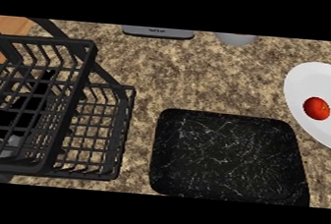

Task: Pick the tomato from the tray and place it in the plate

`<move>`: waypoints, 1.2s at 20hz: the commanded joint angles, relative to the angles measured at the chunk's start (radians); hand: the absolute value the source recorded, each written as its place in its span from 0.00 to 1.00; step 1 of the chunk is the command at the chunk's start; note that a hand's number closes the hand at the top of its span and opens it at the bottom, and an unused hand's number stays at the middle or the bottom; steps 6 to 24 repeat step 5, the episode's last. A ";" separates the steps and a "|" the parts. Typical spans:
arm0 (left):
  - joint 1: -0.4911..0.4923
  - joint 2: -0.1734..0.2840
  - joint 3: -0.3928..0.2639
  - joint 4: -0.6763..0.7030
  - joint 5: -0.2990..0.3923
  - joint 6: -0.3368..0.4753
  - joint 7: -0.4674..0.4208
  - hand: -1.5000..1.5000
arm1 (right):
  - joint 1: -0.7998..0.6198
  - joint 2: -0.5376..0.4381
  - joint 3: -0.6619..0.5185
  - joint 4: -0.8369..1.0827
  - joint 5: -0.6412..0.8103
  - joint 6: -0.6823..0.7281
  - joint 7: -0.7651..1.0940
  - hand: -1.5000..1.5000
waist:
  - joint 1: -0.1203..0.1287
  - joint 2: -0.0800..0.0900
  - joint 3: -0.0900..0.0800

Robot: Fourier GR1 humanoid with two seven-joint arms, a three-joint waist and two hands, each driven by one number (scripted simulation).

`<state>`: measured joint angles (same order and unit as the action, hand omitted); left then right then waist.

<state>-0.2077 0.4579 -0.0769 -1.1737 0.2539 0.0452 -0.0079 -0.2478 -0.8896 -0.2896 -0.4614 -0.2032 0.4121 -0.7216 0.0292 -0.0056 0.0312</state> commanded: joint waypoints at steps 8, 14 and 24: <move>0.078 -0.191 -0.076 -0.011 0.065 0.016 0.063 0.50 | 0.069 -0.002 0.020 0.045 0.043 0.034 -0.139 0.00 | -0.014 0.012 -0.023; 0.078 -0.191 -0.076 -0.011 0.065 0.016 0.063 0.50 | 0.069 -0.002 0.020 0.045 0.043 0.034 -0.139 0.00 | -0.014 0.012 -0.023; 0.078 -0.191 -0.076 -0.011 0.065 0.016 0.063 0.50 | 0.069 -0.002 0.020 0.045 0.043 0.034 -0.139 0.00 | -0.014 0.012 -0.023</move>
